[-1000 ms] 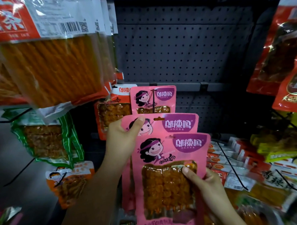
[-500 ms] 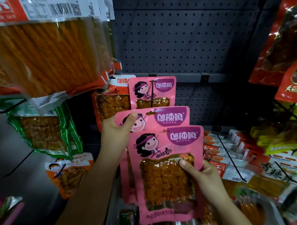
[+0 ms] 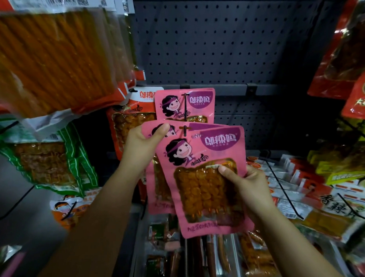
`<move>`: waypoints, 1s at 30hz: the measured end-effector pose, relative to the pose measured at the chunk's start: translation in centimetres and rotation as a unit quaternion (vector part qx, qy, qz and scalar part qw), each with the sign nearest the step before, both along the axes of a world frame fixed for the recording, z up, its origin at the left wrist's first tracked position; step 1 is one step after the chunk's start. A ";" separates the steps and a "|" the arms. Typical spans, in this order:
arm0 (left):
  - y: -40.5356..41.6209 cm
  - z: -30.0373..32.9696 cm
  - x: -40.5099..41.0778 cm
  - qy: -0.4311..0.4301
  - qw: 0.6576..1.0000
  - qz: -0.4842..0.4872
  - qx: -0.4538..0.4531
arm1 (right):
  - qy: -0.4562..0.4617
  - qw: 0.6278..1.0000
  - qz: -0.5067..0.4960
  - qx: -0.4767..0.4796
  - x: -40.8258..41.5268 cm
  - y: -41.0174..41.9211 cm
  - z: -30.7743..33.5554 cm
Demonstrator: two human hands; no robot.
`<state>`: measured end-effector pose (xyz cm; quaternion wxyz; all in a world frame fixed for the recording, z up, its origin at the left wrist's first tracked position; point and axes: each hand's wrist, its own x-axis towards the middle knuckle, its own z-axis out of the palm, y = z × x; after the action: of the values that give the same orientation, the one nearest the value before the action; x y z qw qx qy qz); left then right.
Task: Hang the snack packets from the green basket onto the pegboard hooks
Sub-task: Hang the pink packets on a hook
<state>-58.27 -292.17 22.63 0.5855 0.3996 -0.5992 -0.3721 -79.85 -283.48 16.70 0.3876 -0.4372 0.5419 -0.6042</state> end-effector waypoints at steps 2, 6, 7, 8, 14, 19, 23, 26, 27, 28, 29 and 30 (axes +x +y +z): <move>-1.4 0.1 0.3 0.008 1.000 -0.020 0.007 | -0.008 1.000 -0.013 0.015 -0.1 -1.2 0.2; -4.5 0.2 0.5 -0.015 0.999 -0.031 0.025 | -0.035 0.997 -0.034 0.056 -0.3 -4.1 1.0; -5.3 0.3 0.3 -0.017 0.999 -0.026 0.032 | -0.039 0.997 -0.036 0.065 -0.4 -5.0 1.1; -6.0 0.4 0.1 -0.017 0.999 -0.020 0.040 | -0.040 0.996 -0.038 0.071 -0.5 -5.8 1.3; -10.1 1.2 -1.9 -0.046 0.997 0.050 0.032 | -0.043 0.992 -0.066 0.100 -1.3 -10.6 2.4; -12.9 1.6 -2.7 -0.102 0.988 0.110 0.030 | -0.050 0.989 -0.080 0.113 -1.4 -13.5 3.0; -14.4 2.1 -3.2 -0.144 0.978 0.148 0.032 | -0.053 0.985 -0.098 0.128 -1.3 -15.1 3.5; -14.8 2.2 -3.5 -0.151 0.975 0.156 0.046 | -0.052 0.985 -0.105 0.127 -1.4 -15.5 3.4; -14.7 2.2 -3.5 -0.145 0.975 0.158 0.051 | -0.051 0.985 -0.107 0.125 -1.3 -15.3 3.4; -14.6 2.1 -3.6 -0.136 0.976 0.160 0.053 | -0.050 0.985 -0.107 0.122 -1.2 -15.0 3.3; -14.4 1.9 -3.5 -0.123 0.977 0.163 0.054 | -0.049 0.986 -0.105 0.119 -1.1 -14.6 3.1; -14.1 1.7 -3.4 -0.107 0.978 0.169 0.053 | -0.048 0.987 -0.102 0.111 -1.0 -14.0 2.9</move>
<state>-61.66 -306.25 24.30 0.5502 0.5629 -0.5621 -0.2540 -80.87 -297.43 19.61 0.3963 -0.3041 0.6280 -0.5967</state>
